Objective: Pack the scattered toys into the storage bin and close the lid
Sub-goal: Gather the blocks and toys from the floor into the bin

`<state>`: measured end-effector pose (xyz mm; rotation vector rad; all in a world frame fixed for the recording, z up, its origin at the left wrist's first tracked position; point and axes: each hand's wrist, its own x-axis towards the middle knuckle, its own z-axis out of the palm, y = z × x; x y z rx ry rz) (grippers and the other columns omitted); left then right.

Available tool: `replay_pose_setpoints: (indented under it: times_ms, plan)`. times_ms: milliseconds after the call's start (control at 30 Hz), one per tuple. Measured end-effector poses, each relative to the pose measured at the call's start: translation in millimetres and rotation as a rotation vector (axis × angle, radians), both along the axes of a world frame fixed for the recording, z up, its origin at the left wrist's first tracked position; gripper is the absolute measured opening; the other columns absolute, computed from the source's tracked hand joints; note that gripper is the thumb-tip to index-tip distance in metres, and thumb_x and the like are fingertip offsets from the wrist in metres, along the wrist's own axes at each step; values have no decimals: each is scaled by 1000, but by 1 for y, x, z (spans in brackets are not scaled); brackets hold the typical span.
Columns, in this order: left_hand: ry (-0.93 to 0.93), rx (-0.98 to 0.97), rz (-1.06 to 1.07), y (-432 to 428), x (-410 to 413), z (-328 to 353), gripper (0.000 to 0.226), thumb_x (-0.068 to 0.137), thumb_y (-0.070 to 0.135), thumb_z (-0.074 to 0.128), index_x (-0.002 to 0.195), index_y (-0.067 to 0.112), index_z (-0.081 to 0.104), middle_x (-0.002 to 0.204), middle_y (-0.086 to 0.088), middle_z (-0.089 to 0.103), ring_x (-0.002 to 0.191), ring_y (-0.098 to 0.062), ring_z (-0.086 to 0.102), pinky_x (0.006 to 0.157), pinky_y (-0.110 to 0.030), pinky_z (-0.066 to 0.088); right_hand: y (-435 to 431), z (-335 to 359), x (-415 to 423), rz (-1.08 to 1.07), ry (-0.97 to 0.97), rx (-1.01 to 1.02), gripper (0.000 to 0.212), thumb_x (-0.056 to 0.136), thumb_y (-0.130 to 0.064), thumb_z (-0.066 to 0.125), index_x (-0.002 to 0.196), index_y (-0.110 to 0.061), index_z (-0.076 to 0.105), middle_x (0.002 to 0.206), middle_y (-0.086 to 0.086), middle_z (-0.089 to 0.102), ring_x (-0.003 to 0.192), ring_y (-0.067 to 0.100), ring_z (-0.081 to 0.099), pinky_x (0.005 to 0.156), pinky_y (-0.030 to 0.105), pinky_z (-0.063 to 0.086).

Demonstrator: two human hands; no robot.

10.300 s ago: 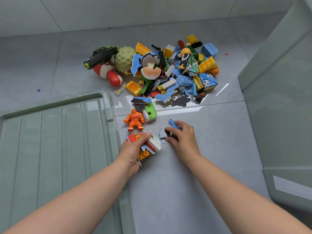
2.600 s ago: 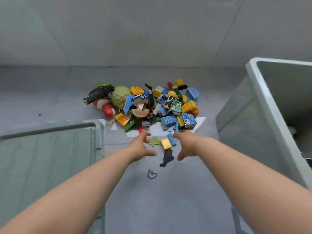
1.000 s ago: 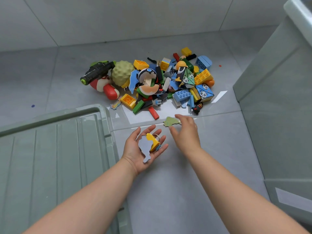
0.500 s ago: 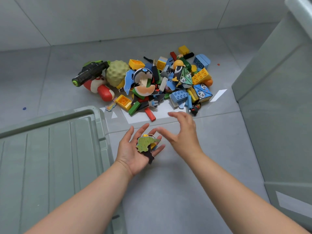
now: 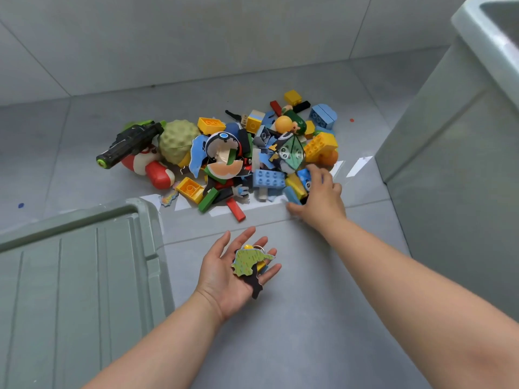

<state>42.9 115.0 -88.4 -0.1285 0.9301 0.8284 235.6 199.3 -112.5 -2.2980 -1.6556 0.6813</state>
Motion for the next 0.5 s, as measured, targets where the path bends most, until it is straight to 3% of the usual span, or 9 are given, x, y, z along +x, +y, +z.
replay_pose_setpoints:
  times_ms: [200, 367, 500]
  plan:
    - [87, -26, 72, 2, 3, -3, 40, 92, 37, 46, 116, 9, 61, 113, -18, 62, 98, -38, 60, 80, -54, 48, -33, -13, -20, 38, -39, 77, 75, 78, -34, 65, 140, -29, 23, 145, 9, 21, 123, 32, 31, 103, 37, 34]
    - [159, -24, 96, 4, 7, 0, 34, 93, 37, 48, 112, 12, 60, 113, -17, 59, 91, -36, 60, 81, -55, 48, -45, 1, -17, -161, 323, 119, 71, 80, -25, 61, 140, -37, 25, 138, 8, 23, 123, 28, 28, 100, 29, 28]
    - [180, 82, 42, 8, 26, 21, 38, 91, 47, 49, 115, 19, 59, 115, -13, 62, 98, -33, 61, 87, -54, 46, -81, 29, -33, -156, 584, 192, 66, 78, -21, 63, 133, -42, 33, 121, -3, 28, 120, 20, 33, 100, 24, 28]
